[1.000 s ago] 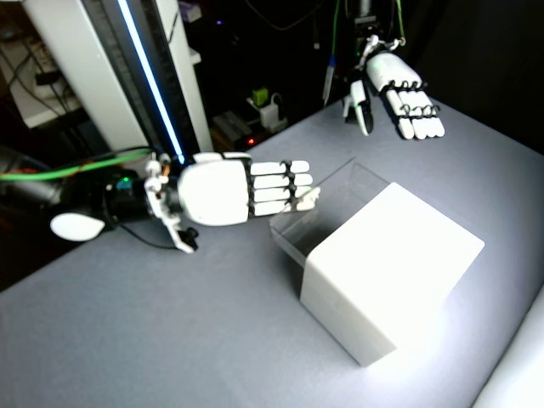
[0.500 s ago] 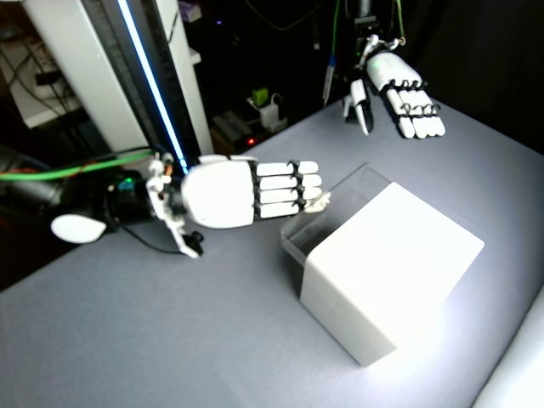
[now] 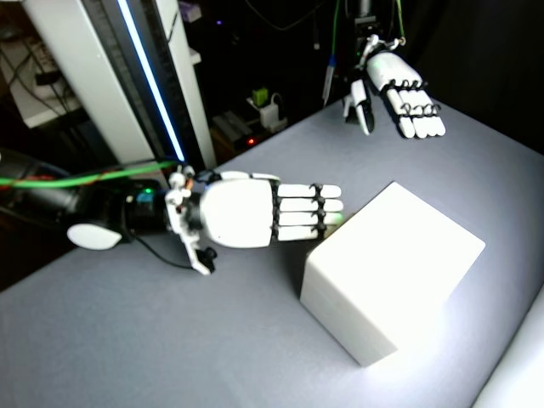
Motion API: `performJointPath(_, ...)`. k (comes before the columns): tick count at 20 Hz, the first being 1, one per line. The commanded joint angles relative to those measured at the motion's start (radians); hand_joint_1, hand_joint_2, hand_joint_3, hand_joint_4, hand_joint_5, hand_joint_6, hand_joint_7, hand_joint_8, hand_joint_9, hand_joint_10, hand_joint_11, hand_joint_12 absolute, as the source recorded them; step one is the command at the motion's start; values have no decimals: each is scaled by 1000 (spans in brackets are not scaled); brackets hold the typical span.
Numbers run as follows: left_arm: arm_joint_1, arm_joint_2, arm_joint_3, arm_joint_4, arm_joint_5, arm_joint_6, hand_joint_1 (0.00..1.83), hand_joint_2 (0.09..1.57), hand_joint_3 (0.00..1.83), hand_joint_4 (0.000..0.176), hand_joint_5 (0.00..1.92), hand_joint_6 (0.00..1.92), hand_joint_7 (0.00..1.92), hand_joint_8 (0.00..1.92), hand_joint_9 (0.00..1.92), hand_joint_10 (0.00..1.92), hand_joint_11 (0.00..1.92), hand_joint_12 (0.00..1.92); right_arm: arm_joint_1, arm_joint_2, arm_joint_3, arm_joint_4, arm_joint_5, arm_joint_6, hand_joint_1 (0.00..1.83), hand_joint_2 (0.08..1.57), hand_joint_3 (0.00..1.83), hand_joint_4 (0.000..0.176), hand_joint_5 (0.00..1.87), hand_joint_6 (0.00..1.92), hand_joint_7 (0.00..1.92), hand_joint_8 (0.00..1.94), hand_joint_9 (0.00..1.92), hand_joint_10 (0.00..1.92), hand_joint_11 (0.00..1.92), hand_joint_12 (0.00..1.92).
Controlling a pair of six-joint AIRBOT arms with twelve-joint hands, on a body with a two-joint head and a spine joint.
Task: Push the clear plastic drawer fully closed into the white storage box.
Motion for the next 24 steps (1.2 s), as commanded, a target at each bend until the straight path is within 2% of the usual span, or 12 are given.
performJointPath(1, -1, 0, 4, -11, -129, -1, 749, 1409, 0, 0, 4, 1, 0, 0, 0, 0, 0, 0, 18, 4, 12, 52, 109, -7, 257, 1363, 4, 0, 0, 0, 0, 0, 0, 0, 0, 0)
performJointPath(4, 0, 0, 3, -11, -133, -1, 755, 1408, 0, 0, 3, 0, 0, 0, 0, 0, 0, 0, 18, 4, 9, 53, 104, -8, 190, 1350, 0, 0, 0, 0, 0, 0, 0, 0, 0, 0)
performJointPath(7, 2, 0, 2, -13, -138, -1, 758, 1411, 1, 0, 5, 1, 0, 0, 0, 0, 0, 0, 18, 8, -29, 11, 119, 6, 225, 1353, 0, 0, 0, 0, 0, 0, 0, 0, 0, 0)
performJointPath(12, 17, 3, -3, -28, -159, -1, 729, 1409, 1, 0, 0, 0, 0, 0, 0, 0, 0, 0, -21, 84, -102, -61, 190, 63, 87, 1345, 2, 0, 0, 0, 0, 0, 0, 0, 3, 2)
performJointPath(15, 30, 5, -7, -39, -174, -1, 764, 1401, 0, 0, 0, 0, 0, 0, 0, 0, 0, 0, -76, 127, -139, -72, 258, 102, 207, 1365, 4, 0, 0, 0, 5, 1, 27, 7, 7, 7)
performJointPath(17, 32, 5, -10, -39, -182, -1, 786, 1399, 0, 0, 0, 0, 0, 0, 0, 0, 0, 0, -119, 170, -168, -55, 307, 106, 233, 1371, 4, 0, 58, 17, 44, 10, 49, 10, 28, 28)
performJointPath(20, 37, 5, -13, -41, -202, -1, 810, 1384, 0, 0, 9, 3, 0, 0, 0, 0, 0, 0, -194, 259, -218, 13, 397, 88, 263, 1361, 0, 0, 14, 3, 48, 2, 5, 0, 0, 0)
performJointPath(21, 38, 5, -14, -41, -207, -1, 756, 1380, 0, 0, 1, 0, 0, 0, 0, 0, 0, 0, -217, 286, -235, 40, 421, 61, 203, 1361, 0, 0, 2, 0, 9, 0, 0, 0, 0, 0)
performJointPath(22, 38, 5, -15, -42, -212, -1, 666, 1341, 0, 0, 0, 0, 0, 0, 0, 0, 0, 0, -247, 321, -254, 75, 452, 34, 241, 1366, 0, 0, 0, 0, 0, 0, 0, 0, 0, 0)
performJointPath(23, 39, 6, -15, -42, -220, -1, 659, 1328, 0, 0, 0, 0, 0, 0, 0, 0, 0, 0, -293, 365, -273, 130, 501, 5, 240, 1363, 0, 0, 0, 0, 0, 0, 0, 0, 0, 0)
performJointPath(24, 39, 6, -15, -42, -221, -1, 657, 1316, 0, 0, 0, 0, 0, 0, 0, 0, 0, 0, -298, 370, -275, 135, 504, 2, 226, 1361, 0, 0, 0, 0, 0, 0, 0, 0, 0, 0)
